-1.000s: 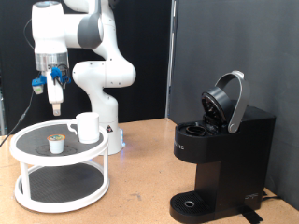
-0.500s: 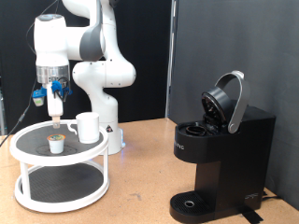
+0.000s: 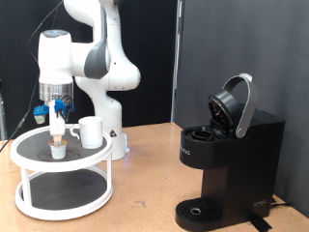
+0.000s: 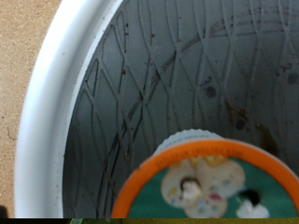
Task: Make a cup of coffee with the keurig machine
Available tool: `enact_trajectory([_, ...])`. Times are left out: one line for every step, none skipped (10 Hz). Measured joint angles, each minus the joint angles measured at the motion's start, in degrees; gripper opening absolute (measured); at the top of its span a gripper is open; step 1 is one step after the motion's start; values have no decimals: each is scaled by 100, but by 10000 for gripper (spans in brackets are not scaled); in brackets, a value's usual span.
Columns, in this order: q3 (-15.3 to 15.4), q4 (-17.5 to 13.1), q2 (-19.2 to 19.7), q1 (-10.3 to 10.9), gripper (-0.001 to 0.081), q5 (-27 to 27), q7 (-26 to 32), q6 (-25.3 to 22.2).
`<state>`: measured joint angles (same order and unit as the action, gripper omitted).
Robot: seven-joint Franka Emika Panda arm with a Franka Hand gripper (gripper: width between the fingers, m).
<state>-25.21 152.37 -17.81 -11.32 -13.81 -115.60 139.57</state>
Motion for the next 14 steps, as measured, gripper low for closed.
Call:
enact_trajectory([0, 11, 99, -1, 734, -3, -10, 105])
enact_trajectory([0, 16, 181, -2, 734, -3, -12, 167])
enact_trajectory([0, 17, 238, -2, 734, -2, -12, 209])
enact_trajectory([-1, 17, 289, -2, 734, 0, -12, 244])
enact_trajectory([-2, 17, 316, -2, 734, 6, -12, 270])
enact_trajectory([-3, 18, 323, -2, 734, 12, -12, 275])
enact_trajectory([-6, 20, 324, -2, 613, 18, -12, 278])
enact_trajectory([-10, 21, 324, -2, 475, 27, -12, 279])
enact_trajectory([-12, 20, 324, -1, 475, 33, -12, 298])
enact_trajectory([-14, 20, 324, -1, 355, 34, -12, 299])
enact_trajectory([-17, 20, 324, -1, 355, 38, -10, 299])
enact_trajectory([-20, 18, 324, -1, 355, 47, 13, 295])
enact_trajectory([-26, -9, 318, -1, 355, 74, 63, 223])
enact_trajectory([-37, -78, 290, -1, 355, 158, 165, 51])
